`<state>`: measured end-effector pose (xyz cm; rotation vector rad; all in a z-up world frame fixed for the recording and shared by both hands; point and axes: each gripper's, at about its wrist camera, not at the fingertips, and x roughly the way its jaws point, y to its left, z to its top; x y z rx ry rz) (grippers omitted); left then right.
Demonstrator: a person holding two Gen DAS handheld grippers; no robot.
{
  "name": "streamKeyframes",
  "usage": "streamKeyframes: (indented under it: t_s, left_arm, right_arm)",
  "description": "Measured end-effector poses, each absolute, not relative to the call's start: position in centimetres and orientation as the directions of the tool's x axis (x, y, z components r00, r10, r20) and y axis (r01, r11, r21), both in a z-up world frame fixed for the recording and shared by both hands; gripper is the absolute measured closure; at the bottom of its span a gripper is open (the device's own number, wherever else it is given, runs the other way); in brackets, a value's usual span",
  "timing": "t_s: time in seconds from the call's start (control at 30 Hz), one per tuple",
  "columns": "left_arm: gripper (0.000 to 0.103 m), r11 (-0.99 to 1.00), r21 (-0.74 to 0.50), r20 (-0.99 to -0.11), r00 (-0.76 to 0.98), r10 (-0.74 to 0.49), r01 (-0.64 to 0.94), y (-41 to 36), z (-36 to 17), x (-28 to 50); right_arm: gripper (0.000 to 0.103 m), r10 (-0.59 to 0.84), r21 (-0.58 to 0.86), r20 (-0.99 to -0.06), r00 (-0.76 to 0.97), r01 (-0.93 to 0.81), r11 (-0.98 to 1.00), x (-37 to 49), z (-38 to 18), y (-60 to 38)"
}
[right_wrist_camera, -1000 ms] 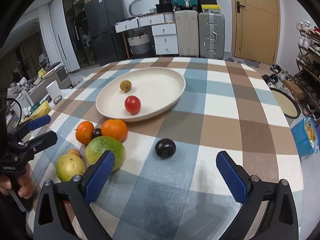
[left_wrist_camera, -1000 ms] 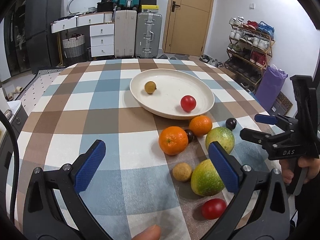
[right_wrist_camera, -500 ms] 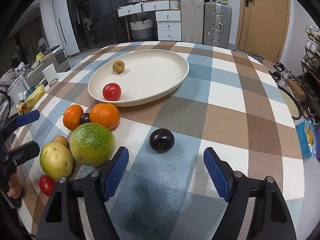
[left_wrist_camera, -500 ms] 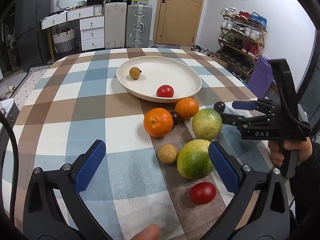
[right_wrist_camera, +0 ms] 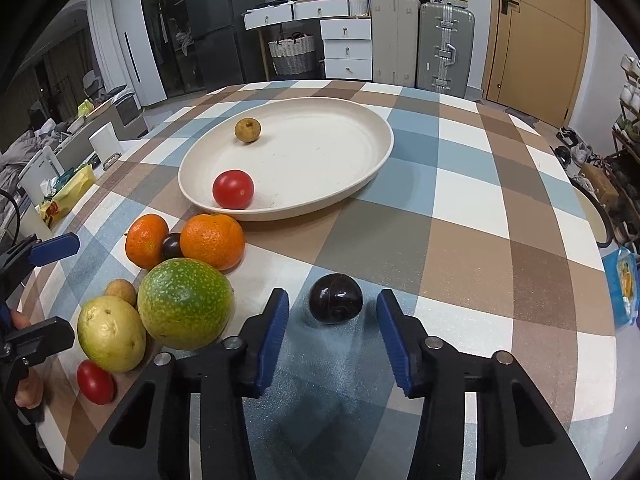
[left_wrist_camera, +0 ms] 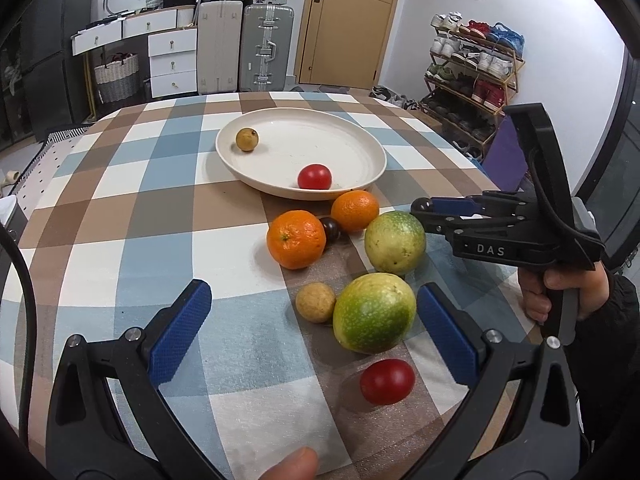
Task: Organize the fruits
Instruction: 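Grasp the black plum with the right tool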
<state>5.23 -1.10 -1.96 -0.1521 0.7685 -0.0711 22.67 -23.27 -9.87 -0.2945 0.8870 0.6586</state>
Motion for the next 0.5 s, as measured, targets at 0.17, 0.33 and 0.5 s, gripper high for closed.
streamKeyframes:
  t_s: [0.17,0.33,0.5]
  left_arm:
    - [0.000,0.986,-0.163,-0.683,0.717,-0.139,0.036,-1.5,-1.7,4.9]
    - [0.000,0.983,-0.170,-0.689,0.705,-0.166,0.065,-2.0,-1.7,4.8]
    - [0.001,0.984,-0.163,-0.701,0.692,-0.169,0.076,-2.7,-2.1,5.0]
  right_arm:
    - [0.076,0.417,0.033,-0.789,0.452,-0.645,0.763,22.5,-9.7,-23.3]
    - [0.076,0.439,0.035,-0.763,0.474,-0.648,0.761,21.2,-8.7,-24.0]
    - [0.076,0.480,0.063,-0.731,0.485,-0.652,0.755,19.2,-7.5,-24.8]
